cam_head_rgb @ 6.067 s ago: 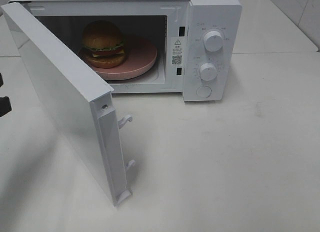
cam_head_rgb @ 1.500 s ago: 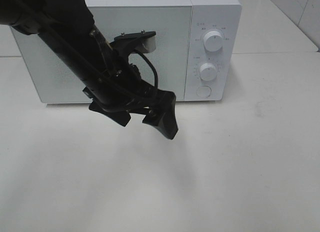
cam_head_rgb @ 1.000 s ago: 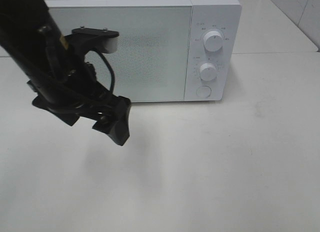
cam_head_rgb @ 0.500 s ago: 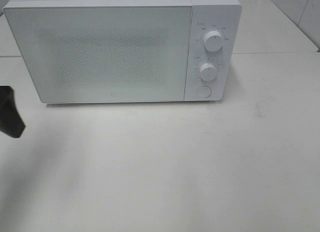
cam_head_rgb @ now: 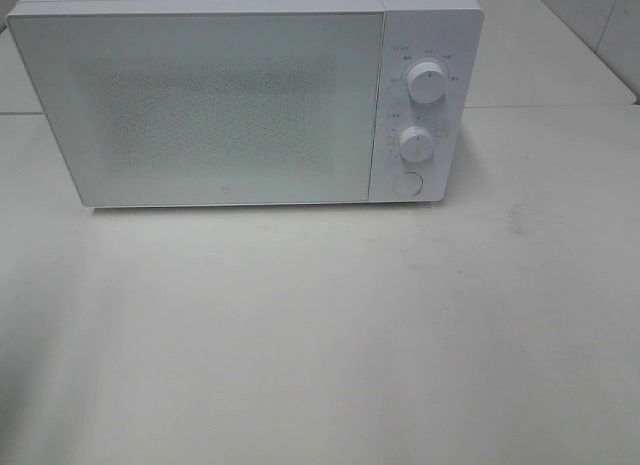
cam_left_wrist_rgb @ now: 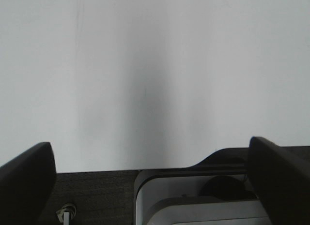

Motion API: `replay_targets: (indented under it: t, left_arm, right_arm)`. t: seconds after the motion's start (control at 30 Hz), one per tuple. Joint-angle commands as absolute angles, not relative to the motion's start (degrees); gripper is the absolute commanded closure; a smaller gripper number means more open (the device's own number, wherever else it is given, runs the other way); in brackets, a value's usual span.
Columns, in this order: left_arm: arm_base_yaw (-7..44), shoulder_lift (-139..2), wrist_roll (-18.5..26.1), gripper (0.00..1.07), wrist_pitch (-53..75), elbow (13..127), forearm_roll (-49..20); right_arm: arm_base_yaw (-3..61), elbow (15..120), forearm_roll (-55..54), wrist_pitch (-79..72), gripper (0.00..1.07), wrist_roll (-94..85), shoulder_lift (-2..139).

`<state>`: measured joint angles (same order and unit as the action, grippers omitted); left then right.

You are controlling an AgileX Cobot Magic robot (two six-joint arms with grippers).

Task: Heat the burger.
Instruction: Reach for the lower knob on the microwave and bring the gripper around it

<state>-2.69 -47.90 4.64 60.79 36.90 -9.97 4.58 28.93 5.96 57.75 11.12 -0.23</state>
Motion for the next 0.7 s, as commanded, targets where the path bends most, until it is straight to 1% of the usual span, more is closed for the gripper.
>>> replay_targets:
  t: [0.03, 0.1, 0.17, 0.2, 0.3, 0.37, 0.7]
  left_arm:
    - [-2.86, -43.54, 3.09, 0.06, 61.94, 34.72, -8.71]
    - [-2.86, -34.72, 2.75, 0.06, 62.57, 31.17, -7.79]
    - [-2.86, -33.0, 2.75, 0.06, 62.4, 30.54, -7.51]
    - [-2.86, -29.34, 2.35, 0.06, 61.48, 29.56, -7.05]
    - [-2.86, -27.44, 2.18, 0.06, 61.48, 29.62, -6.76]
    - [-2.86, -21.26, 1.6, 0.06, 61.48, 29.62, -5.9]
    - [-2.86, -8.82, 1.6, 0.06, 61.48, 29.62, -4.24]
  right_arm:
    - [4.35, 28.65, 6.13, 57.18, 0.32, 11.12, -1.78]
    - [4.35, 28.65, 6.13, 57.18, 0.32, 11.12, -1.78]
    - [4.35, 28.65, 6.13, 57.18, 0.32, 11.12, -1.78]
    - [4.35, 28.65, 6.13, 57.18, 0.32, 11.12, -1.78]
    - [4.35, 28.65, 6.13, 57.18, 0.32, 11.12, -1.78]
    - [4.35, 28.65, 6.13, 57.18, 0.32, 11.12, -1.78]
    - [4.35, 28.65, 6.13, 57.18, 0.32, 11.12, -1.78]
